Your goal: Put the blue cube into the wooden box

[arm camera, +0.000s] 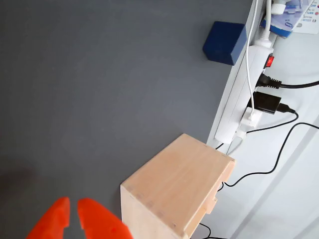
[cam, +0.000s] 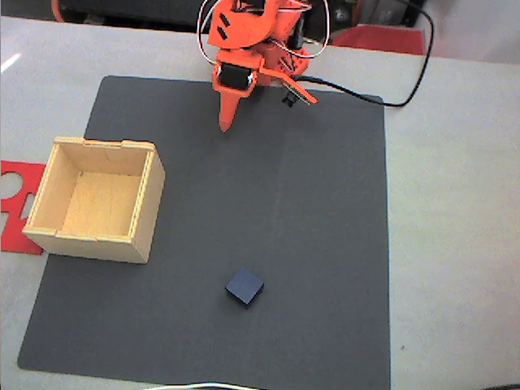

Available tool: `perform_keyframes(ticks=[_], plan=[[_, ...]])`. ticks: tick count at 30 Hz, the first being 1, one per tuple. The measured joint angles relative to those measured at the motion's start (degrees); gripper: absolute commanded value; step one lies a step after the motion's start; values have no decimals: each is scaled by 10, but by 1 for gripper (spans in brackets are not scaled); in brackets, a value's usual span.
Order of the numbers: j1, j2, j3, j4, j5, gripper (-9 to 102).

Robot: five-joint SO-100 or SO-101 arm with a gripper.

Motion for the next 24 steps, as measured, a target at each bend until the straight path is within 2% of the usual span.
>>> perform_keyframes(ticks=[17,24], plan=[[-21,0,1,0,-20,0],[-19,0,5,-34,-20,7]])
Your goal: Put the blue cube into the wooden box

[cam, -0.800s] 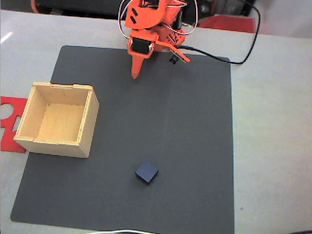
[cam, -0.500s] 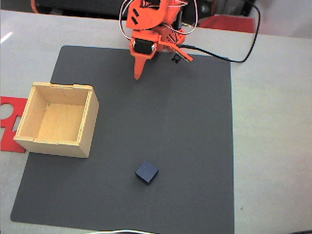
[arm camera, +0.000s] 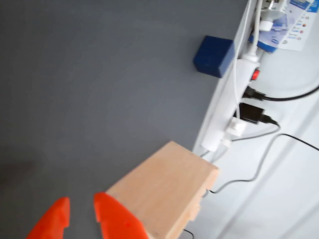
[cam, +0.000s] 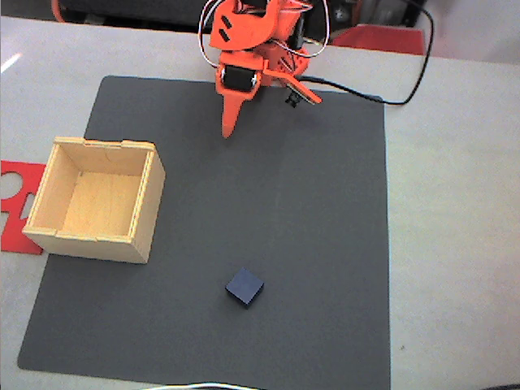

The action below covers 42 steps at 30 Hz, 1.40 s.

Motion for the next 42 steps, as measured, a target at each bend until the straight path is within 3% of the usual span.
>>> perform_keyframes(ticks=[6,11,17,26,33,42], plan=[[3,-63,-2,-92,-20,7],[26,-349,-130,-251,-16,10],[15,-709,-388,-289,7,12],[-13,-933,-623,-269,-2,13],[-25,-1066,-796,-221,-67,25],[-29,-1231,-1030,-108,-171,30]])
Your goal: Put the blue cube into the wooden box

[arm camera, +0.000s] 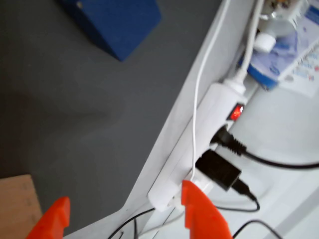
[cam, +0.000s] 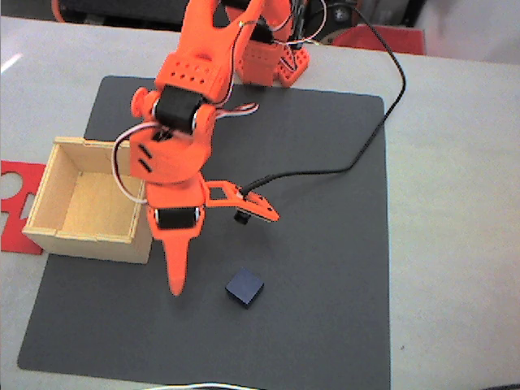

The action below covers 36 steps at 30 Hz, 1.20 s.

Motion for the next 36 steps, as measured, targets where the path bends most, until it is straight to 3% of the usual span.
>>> perform_keyframes(ticks=[12,20,23,27,36], plan=[[-67,-91,-94,57,-116,32],[-76,-371,-504,262,-117,31],[-82,-454,-647,305,-117,23],[-93,-474,-686,316,-113,12],[-107,-479,-693,317,-99,7]])
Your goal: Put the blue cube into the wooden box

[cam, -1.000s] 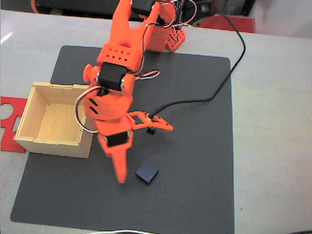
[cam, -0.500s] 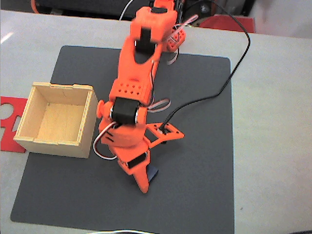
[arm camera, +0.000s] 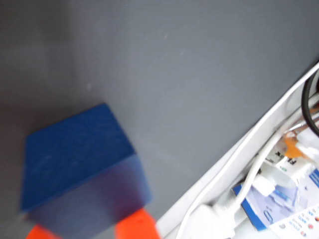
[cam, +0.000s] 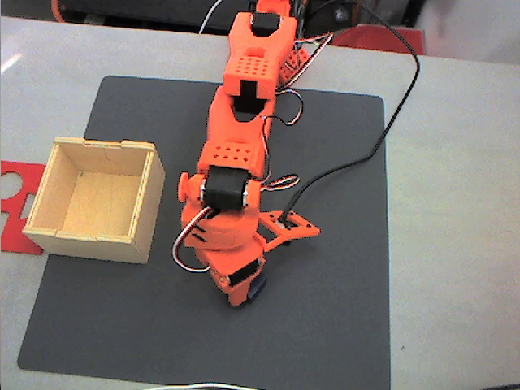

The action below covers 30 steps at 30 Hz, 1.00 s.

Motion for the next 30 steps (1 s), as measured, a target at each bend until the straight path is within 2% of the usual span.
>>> perform_keyframes(ticks=[2,4,11,17,22,30], plan=[[-4,-1,0,2,1,22],[-6,0,-1,4,1,30],[-18,7,-1,28,-17,37],[-37,8,-1,72,-43,37],[-44,8,-1,91,-46,31],[-43,4,-1,77,-48,0]])
